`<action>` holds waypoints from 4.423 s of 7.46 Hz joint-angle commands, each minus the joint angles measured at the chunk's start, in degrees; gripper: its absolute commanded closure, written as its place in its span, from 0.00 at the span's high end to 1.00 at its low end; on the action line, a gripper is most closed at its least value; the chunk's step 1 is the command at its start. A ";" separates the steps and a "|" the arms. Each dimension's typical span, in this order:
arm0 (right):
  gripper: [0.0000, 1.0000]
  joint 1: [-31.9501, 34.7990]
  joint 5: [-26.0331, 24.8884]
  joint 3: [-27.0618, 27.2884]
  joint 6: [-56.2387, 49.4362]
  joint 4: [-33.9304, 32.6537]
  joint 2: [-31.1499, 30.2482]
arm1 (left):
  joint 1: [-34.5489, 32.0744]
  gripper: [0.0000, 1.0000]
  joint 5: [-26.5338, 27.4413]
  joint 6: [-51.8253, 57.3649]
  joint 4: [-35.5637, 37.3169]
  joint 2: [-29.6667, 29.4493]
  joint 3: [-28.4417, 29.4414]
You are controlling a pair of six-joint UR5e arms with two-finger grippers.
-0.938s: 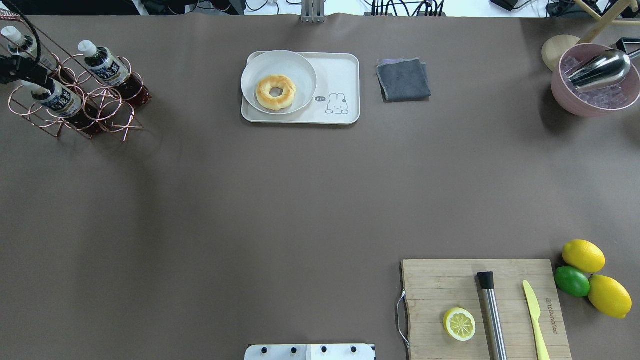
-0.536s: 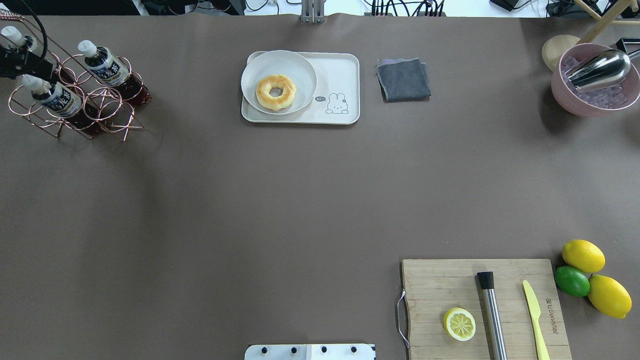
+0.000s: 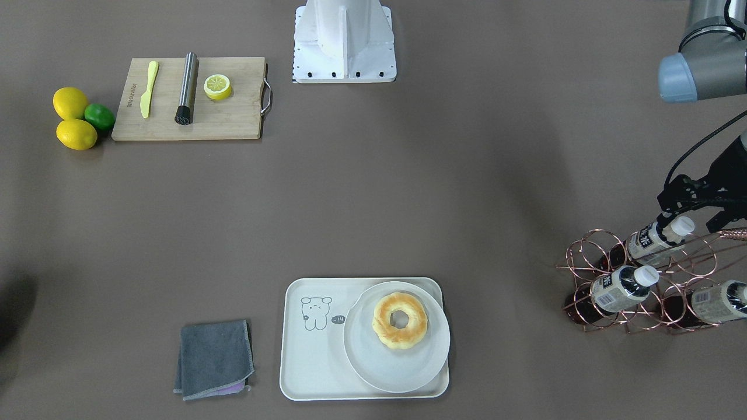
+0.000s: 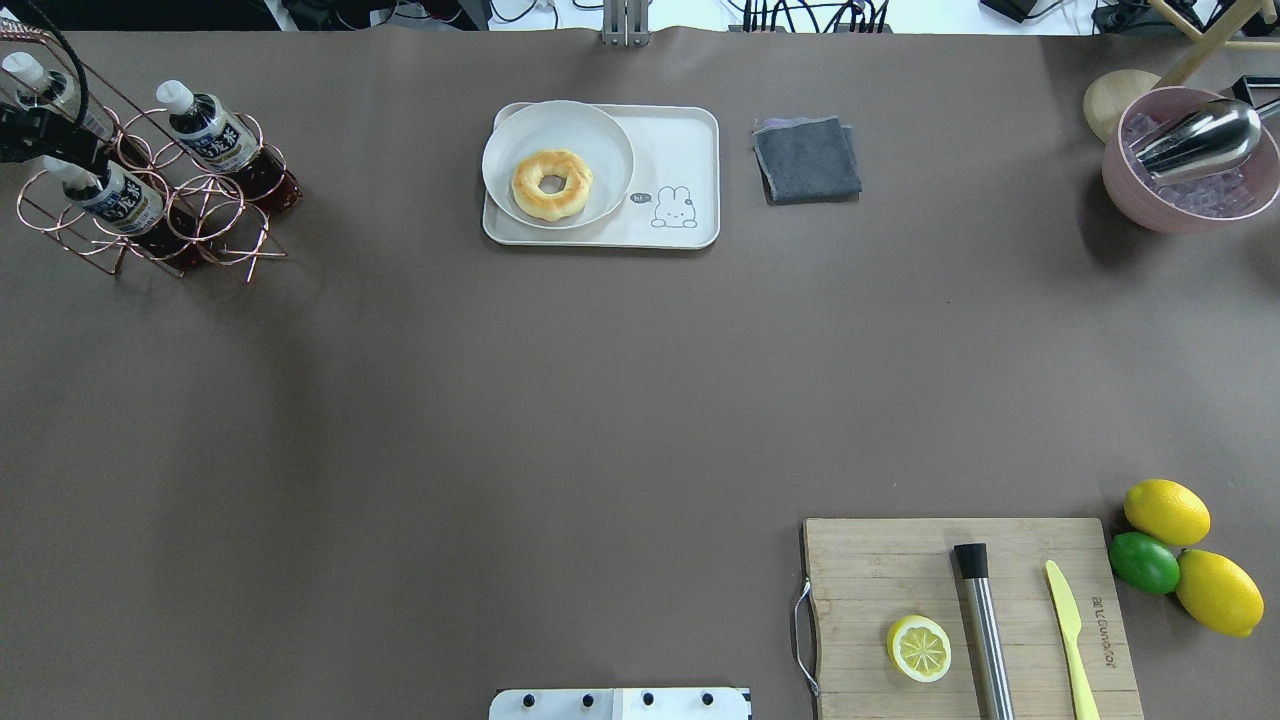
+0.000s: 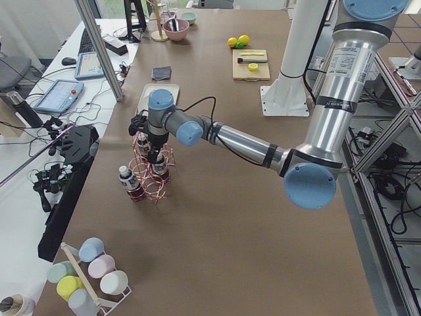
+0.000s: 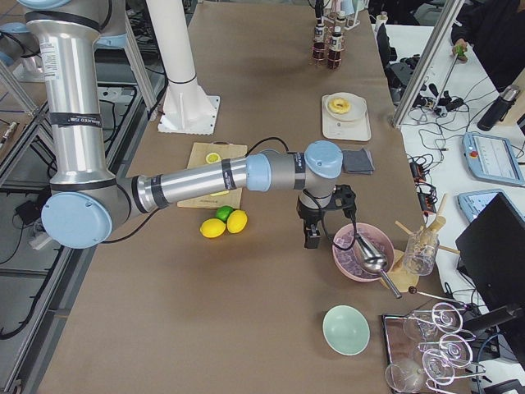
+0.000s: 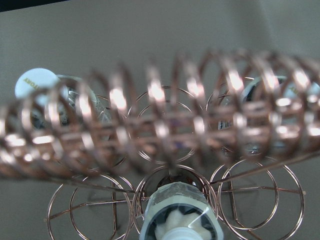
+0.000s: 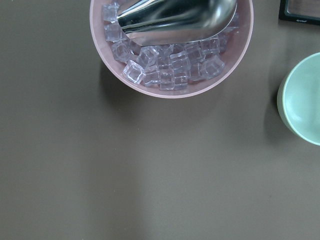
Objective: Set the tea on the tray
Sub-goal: 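Lower the left gripper onto a tea bottle in the copper rack, then close the left gripper on the bottle cap and lift it out, then carry the bottle with the left gripper and stand it on the table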
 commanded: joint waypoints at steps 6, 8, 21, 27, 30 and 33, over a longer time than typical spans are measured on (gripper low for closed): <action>1.00 0.44 0.00 0.28 -0.27 0.00 -0.35 | -2.65 0.00 -1.13 -0.56 -1.44 0.31 -1.28; 1.00 1.14 0.35 1.25 -0.09 0.00 -0.35 | -6.52 0.00 -3.95 -0.30 0.22 0.57 -5.13; 1.00 2.72 3.51 4.77 0.00 -0.27 -3.69 | 9.34 0.00 3.67 -16.70 41.81 -7.62 -36.69; 1.00 2.64 5.27 3.98 0.00 -0.09 -3.78 | 35.53 0.00 17.47 -43.69 50.96 -31.41 -28.80; 1.00 2.64 6.06 4.41 0.00 -0.09 -3.69 | 41.25 0.00 21.68 -46.61 45.95 -36.78 -19.31; 1.00 2.72 6.07 4.24 0.00 -0.09 -3.34 | 42.68 0.00 22.59 -46.88 42.96 -39.75 -13.79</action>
